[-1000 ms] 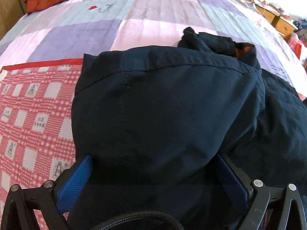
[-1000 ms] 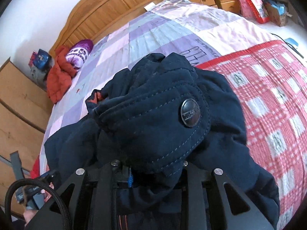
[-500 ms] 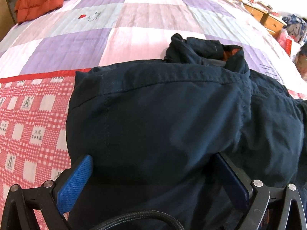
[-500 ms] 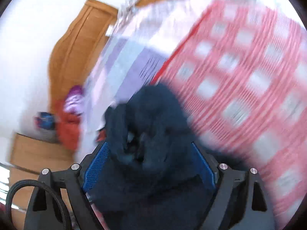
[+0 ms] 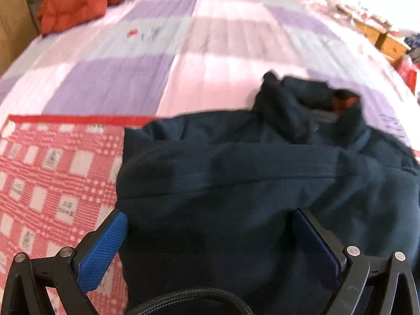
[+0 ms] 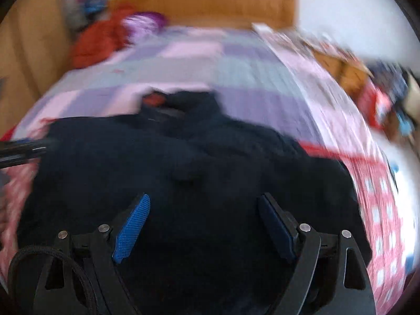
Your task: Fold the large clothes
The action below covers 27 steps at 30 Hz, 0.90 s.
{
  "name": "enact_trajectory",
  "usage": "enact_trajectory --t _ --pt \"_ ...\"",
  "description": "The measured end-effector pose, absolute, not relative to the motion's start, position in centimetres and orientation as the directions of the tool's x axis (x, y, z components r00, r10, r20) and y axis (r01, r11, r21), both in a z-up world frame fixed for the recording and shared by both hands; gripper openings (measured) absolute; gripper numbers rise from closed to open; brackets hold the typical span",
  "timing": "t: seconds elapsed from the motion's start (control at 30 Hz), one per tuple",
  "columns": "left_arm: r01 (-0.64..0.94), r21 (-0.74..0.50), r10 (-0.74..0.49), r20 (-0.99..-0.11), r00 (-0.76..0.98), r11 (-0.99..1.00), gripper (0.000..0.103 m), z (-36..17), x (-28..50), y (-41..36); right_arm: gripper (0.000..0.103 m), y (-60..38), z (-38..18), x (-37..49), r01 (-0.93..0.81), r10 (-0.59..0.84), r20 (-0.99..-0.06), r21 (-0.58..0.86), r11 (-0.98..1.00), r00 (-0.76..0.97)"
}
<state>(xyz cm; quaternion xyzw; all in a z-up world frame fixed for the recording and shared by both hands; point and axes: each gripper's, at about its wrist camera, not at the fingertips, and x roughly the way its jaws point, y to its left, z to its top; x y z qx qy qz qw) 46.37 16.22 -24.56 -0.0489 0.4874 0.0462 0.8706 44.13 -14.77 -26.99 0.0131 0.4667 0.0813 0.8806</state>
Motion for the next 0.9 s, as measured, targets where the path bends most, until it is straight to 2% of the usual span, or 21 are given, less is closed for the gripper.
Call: enact_trajectory --t 0.1,0.23,0.37,0.47,0.57,0.73,0.83,0.9 --pt "-0.122 -0.063 0.009 -0.860 0.511 0.991 0.103 -26.3 47.9 16.5 0.078 -17.1 -28.5 45.4 -0.140 0.211 -0.821 0.160 0.977 0.530" --pt "-0.154 -0.126 -0.032 -0.863 0.504 0.980 0.103 -27.9 48.7 17.8 0.078 -17.1 -29.2 45.5 -0.151 0.229 -0.820 0.175 0.973 0.524" --pt "-0.228 -0.142 0.006 -0.838 0.546 0.963 0.103 -26.9 47.1 20.8 0.078 -16.1 -29.1 45.4 -0.160 0.212 -0.819 0.148 0.976 0.534" --pt "-0.267 -0.120 0.041 -0.849 0.527 0.956 0.103 -27.8 47.1 23.1 0.078 -16.2 -28.8 45.3 -0.181 0.224 -0.813 0.148 0.972 0.538" --pt "-0.218 0.013 0.124 -0.854 0.505 0.976 0.103 -28.8 48.3 21.4 0.078 -15.5 -29.0 45.2 -0.198 0.199 -0.814 0.105 0.974 0.546" --pt "-0.294 -0.041 0.104 -0.883 0.458 0.955 0.103 -28.6 48.6 22.3 0.078 -15.7 -28.3 45.8 -0.193 0.206 -0.829 0.121 0.974 0.520" --pt "-0.254 -0.017 0.126 -0.836 0.535 0.967 0.103 -25.6 48.0 21.4 0.078 -16.4 -25.3 44.1 -0.210 0.186 -0.775 0.069 0.975 0.604" --pt "-0.237 0.000 0.139 -0.810 0.570 0.972 0.103 -24.4 48.2 21.0 0.078 -17.4 -24.3 43.5 -0.174 0.119 -0.747 0.004 0.985 0.654"
